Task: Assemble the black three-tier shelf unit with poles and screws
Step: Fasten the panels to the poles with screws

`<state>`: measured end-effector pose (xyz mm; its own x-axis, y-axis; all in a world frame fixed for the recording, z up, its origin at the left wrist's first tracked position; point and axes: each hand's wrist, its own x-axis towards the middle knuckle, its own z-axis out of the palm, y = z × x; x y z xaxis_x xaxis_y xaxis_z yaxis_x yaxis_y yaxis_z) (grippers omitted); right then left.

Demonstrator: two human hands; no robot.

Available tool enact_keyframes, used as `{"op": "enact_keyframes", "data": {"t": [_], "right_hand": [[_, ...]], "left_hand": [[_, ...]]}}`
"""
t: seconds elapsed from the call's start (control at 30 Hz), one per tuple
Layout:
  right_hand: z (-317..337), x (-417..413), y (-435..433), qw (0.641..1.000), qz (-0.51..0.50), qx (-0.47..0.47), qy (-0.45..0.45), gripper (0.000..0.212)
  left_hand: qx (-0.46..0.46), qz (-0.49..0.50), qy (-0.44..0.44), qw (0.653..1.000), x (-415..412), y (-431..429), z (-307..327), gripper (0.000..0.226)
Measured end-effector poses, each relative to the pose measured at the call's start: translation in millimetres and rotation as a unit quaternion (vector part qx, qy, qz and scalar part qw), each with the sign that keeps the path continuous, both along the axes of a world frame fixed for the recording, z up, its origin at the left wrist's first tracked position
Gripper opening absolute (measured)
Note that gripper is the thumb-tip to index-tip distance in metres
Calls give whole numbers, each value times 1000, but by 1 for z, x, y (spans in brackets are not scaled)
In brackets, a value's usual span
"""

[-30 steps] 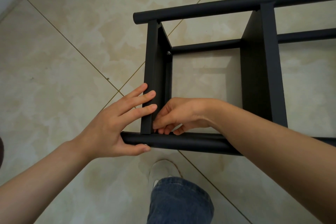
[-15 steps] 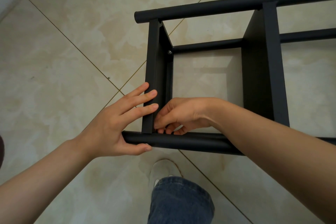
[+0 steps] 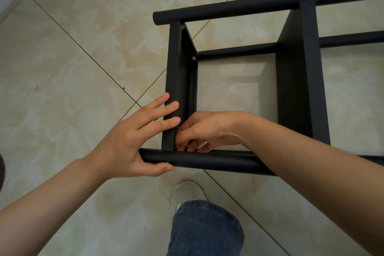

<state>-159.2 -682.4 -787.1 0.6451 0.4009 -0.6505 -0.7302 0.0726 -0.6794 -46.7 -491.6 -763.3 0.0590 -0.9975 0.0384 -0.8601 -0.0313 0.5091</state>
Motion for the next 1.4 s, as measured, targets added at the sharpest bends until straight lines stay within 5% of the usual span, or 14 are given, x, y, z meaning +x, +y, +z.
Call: {"op": "enact_keyframes", "data": {"t": [1.4], "right_hand": [[2, 0, -4, 1000, -10, -13, 19, 12]], "left_hand": [[-2, 1, -3, 1000, 1, 2, -4, 74]]}}
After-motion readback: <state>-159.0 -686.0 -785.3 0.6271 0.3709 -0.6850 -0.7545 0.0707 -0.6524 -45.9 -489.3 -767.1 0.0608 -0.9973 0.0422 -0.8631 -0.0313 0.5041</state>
